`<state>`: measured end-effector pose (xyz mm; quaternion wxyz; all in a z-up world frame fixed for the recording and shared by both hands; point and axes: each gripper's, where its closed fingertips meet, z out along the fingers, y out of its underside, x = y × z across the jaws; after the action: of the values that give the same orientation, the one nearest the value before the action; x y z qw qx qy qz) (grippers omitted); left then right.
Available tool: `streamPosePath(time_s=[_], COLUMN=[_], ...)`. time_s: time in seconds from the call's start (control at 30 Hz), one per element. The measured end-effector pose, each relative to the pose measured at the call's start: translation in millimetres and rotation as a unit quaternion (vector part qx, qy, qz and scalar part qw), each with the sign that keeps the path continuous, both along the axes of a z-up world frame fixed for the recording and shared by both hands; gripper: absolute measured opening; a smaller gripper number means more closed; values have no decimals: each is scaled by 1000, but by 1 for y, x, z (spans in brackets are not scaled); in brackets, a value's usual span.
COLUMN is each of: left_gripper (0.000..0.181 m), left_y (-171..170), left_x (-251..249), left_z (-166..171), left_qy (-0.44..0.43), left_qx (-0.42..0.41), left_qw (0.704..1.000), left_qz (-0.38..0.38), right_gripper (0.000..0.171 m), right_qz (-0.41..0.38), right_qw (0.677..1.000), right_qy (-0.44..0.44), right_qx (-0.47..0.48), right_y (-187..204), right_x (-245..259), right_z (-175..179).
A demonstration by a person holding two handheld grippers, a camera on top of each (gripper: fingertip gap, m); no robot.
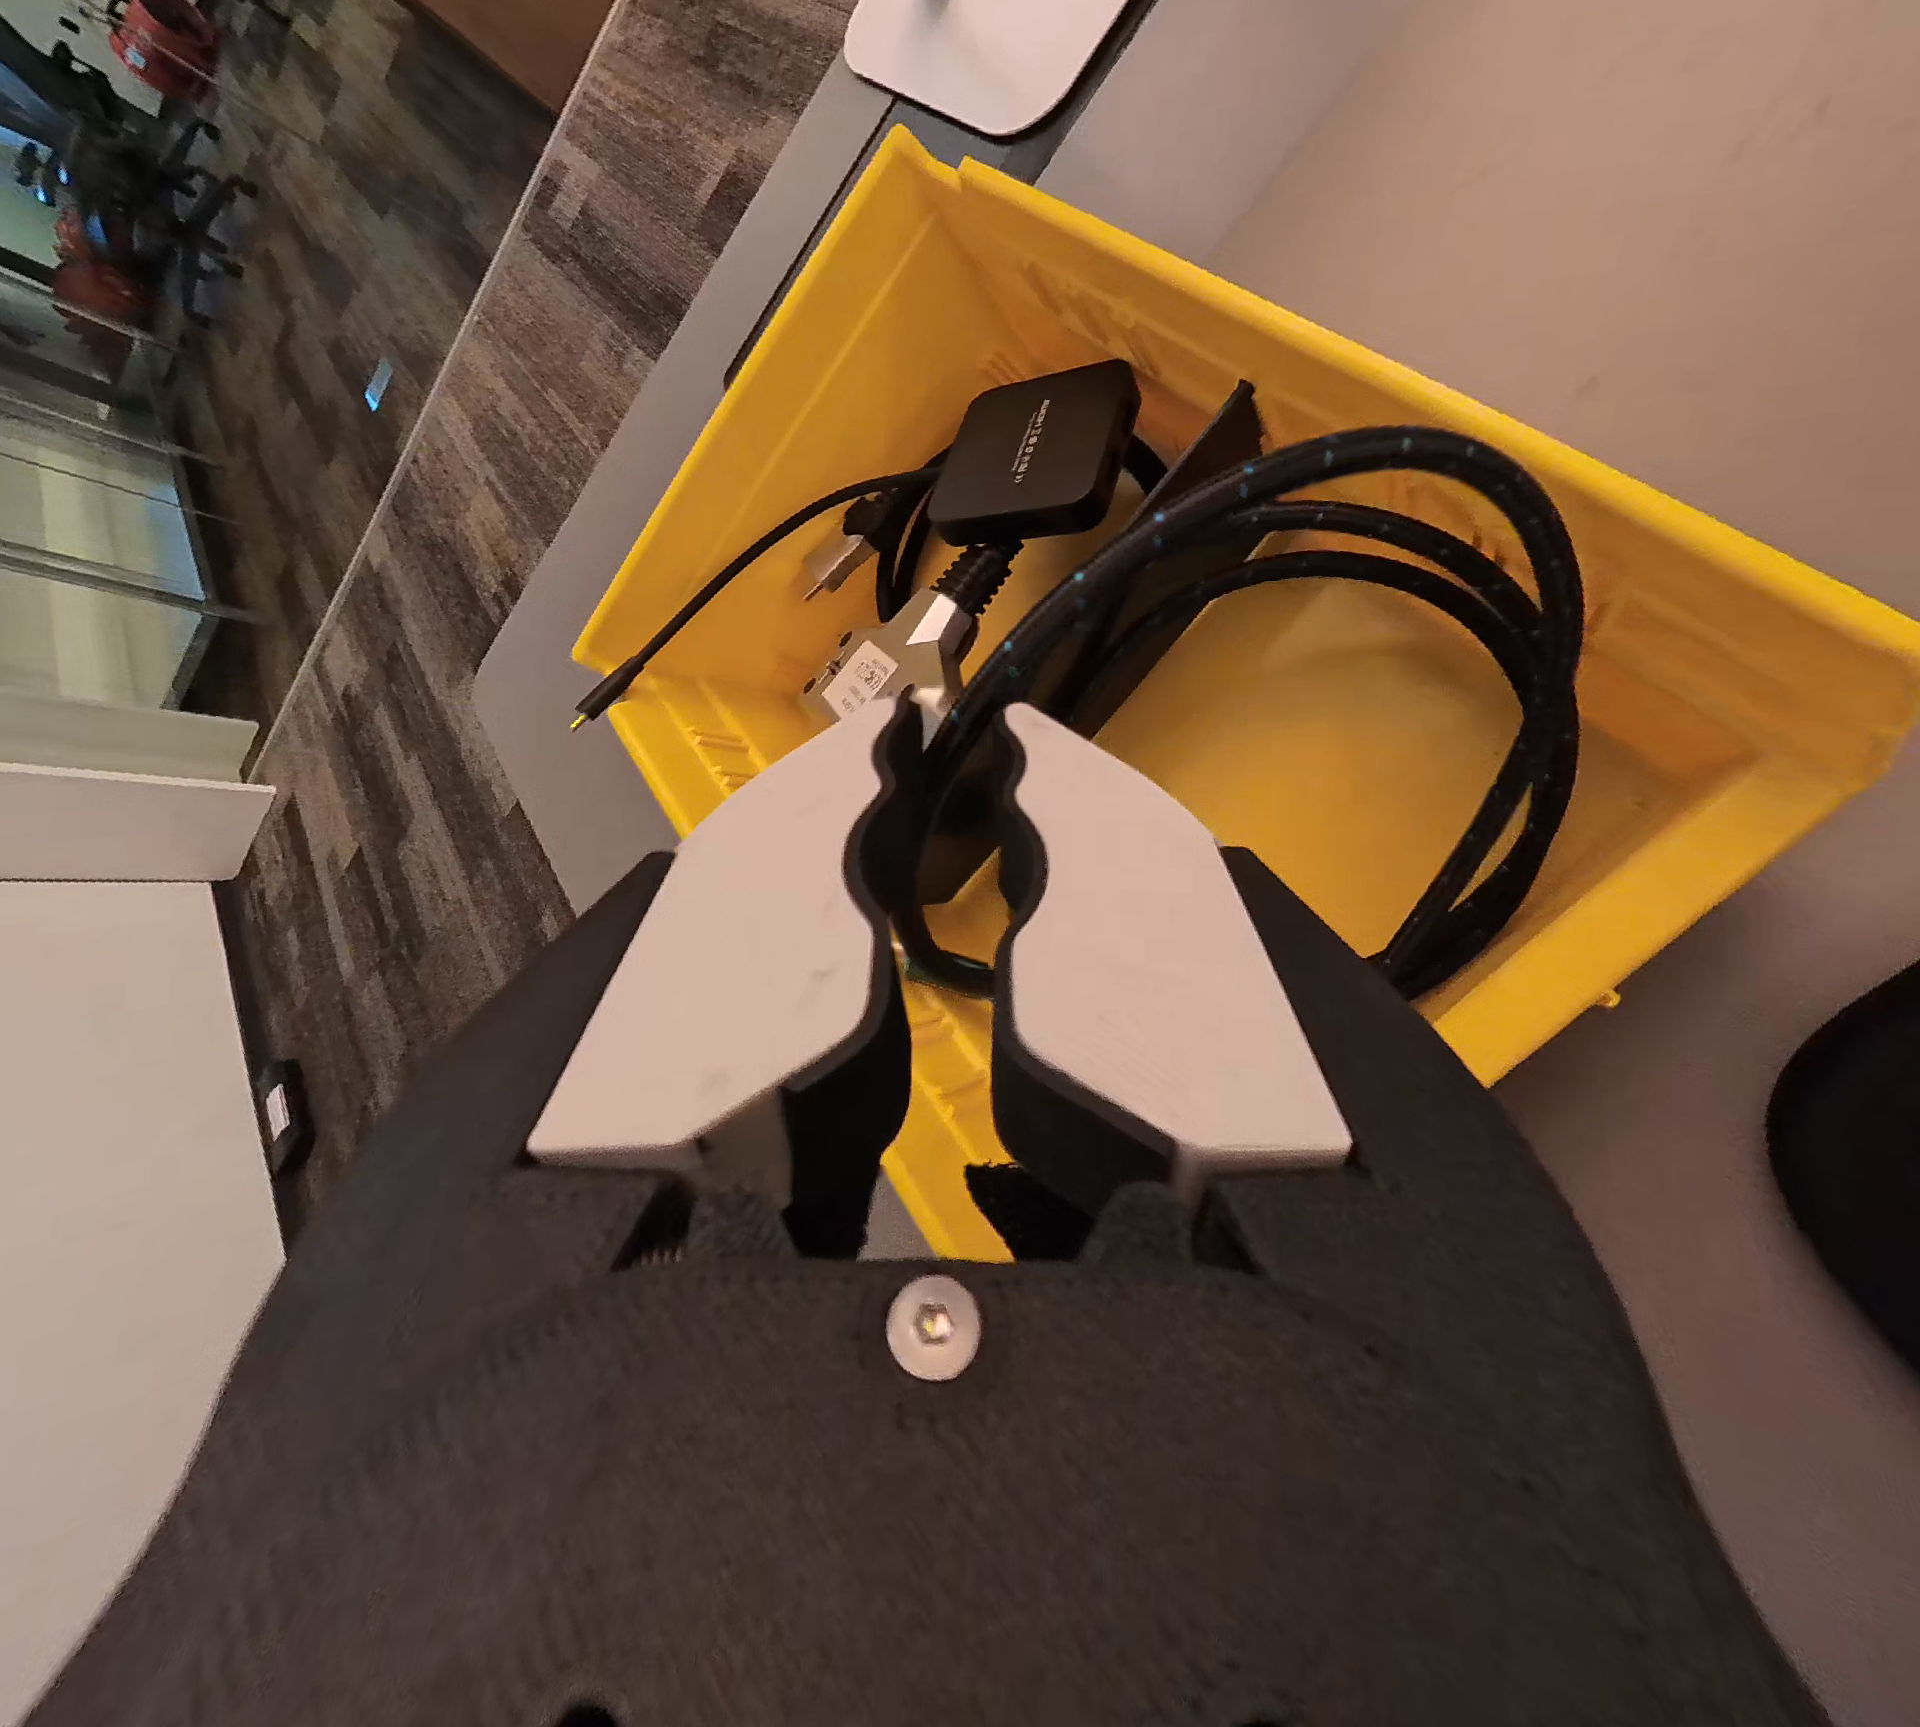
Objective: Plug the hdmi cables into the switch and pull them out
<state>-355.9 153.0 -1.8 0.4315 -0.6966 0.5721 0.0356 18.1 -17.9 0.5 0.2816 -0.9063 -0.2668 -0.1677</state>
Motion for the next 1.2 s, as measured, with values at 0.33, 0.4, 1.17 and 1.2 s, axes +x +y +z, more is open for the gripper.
streamPosePath(time_s=[0.33,0.4,1.17,1.2], left_gripper=[6,6,6,6], left_y=[-8,-17,-131,-130], left_x=[-11,-11,309,314], left_z=[58,81,-67,-76], left_qy=[5,-5,-10,-17], left_qx=[111,147,-47,-56], left_qw=[991,985,983,983], left_qz=[69,93,-177,-174], right_gripper=[31,31,31,31], right_qz=[-18,-20,-85,-85], right_qw=[999,998,991,991], right_qy=[24,32,67,67], right_qx=[30,45,83,81], right_y=[-3,-7,-29,-29], right_x=[18,22,79,79], right_z=[15,23,43,43])
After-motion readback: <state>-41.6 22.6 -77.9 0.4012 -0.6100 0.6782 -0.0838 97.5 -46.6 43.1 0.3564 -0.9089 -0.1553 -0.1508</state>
